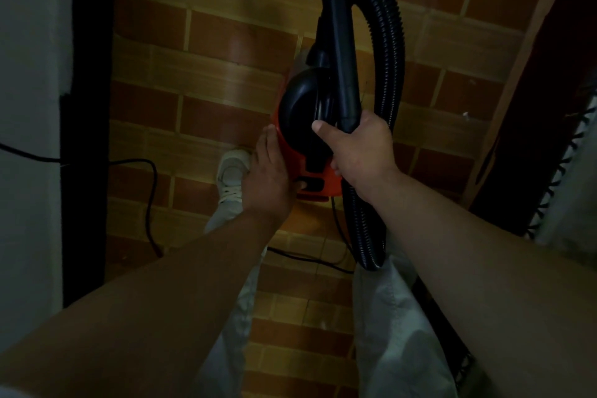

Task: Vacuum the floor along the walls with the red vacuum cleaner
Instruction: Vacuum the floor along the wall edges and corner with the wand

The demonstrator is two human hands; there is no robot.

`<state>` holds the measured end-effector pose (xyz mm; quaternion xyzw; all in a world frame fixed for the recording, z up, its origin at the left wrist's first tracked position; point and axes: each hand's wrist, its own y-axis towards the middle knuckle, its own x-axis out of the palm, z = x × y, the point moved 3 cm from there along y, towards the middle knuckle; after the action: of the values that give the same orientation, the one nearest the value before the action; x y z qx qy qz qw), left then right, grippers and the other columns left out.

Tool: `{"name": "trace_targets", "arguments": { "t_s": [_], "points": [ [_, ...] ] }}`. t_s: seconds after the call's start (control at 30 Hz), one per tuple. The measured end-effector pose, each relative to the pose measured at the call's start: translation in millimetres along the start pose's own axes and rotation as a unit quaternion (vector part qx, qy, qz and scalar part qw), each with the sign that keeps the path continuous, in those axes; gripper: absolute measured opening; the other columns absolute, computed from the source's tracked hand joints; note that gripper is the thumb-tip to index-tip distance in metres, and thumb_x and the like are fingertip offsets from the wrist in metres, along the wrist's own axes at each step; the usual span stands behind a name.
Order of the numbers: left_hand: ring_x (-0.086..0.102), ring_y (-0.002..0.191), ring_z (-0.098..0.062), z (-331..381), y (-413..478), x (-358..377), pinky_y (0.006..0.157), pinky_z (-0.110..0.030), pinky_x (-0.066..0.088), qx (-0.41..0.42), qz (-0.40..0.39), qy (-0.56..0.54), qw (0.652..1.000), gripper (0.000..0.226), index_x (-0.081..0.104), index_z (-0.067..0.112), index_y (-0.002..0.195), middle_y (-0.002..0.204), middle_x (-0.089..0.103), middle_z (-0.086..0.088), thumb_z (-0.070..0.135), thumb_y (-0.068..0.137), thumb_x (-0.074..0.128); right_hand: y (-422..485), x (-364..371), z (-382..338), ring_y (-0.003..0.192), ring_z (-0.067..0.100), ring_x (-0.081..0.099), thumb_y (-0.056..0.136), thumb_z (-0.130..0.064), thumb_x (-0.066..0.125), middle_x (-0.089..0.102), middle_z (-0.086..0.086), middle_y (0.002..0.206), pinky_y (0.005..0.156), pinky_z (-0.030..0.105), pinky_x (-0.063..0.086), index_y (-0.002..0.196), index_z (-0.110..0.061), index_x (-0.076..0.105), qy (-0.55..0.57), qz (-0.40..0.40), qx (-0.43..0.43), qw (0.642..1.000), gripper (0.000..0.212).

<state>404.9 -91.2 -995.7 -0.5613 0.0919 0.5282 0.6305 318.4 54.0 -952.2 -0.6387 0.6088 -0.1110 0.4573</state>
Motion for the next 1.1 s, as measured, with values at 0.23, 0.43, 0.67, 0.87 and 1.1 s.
{"name": "trace_targets", "arguments": {
  "t_s": [0.23,0.43,0.67,0.87,1.1],
  "points": [
    [0.028,0.148,-0.029,1.2,2.9,-21.4,0.098,-0.042,0.044,-0.004,-0.048,-0.047,0.998,0.135,0.000,0.018,0.160,0.167,0.012,-0.007,0.026,0.064,0.095,-9.7,-6.4,-11.1,0.072,0.028,0.070,0.083,-0.043,0.079,0.070,0.007,0.086,0.059,0.039,0.060,0.092,-0.026,0.058,-0.012,-0.007,-0.003,1.000,0.029],
    [0.017,0.153,-0.022,18.0,-10.7,-70.5,0.117,-0.031,0.028,0.023,-0.066,-0.057,0.996,0.128,0.005,0.013,0.161,0.168,0.011,-0.008,0.024,0.068,0.093,-33.7,-32.7,-46.8,0.070,0.031,0.069,0.085,-0.048,0.074,0.069,0.009,0.082,0.060,0.052,0.061,0.087,-0.025,0.057,-0.043,0.003,0.022,0.999,0.029],
    [0.027,0.148,-0.020,82.7,-27.2,-204.3,0.113,-0.028,0.030,0.048,-0.056,-0.104,0.992,0.089,0.012,0.017,0.161,0.163,0.025,-0.006,0.023,0.094,0.070,-74.8,-95.3,-163.0,0.054,0.024,0.063,0.091,-0.038,0.071,0.067,0.014,0.080,0.044,0.033,0.053,0.096,-0.017,0.058,-0.047,-0.012,0.025,0.999,0.025],
    [0.033,0.145,-0.020,155.6,-37.0,-346.0,0.110,-0.026,0.030,0.107,-0.047,-0.115,0.987,0.054,0.031,0.019,0.157,0.158,0.036,-0.001,0.030,0.106,0.047,-116.0,-159.5,-288.6,0.046,0.019,0.056,0.092,-0.032,0.072,0.060,0.007,0.066,0.045,0.029,0.049,0.102,-0.018,0.058,-0.015,0.014,0.042,0.999,0.022],
    [0.044,0.139,-0.017,268.8,-33.7,-468.6,0.106,-0.024,0.033,0.134,-0.036,-0.153,0.978,0.046,0.040,0.021,0.152,0.153,0.045,0.000,0.030,0.107,0.045,-132.3,-230.9,-409.9,0.045,0.018,0.053,0.091,-0.027,0.073,0.059,0.008,0.070,0.045,0.029,0.046,0.103,-0.017,0.056,0.064,0.014,0.020,0.998,0.023]
  ]
}}
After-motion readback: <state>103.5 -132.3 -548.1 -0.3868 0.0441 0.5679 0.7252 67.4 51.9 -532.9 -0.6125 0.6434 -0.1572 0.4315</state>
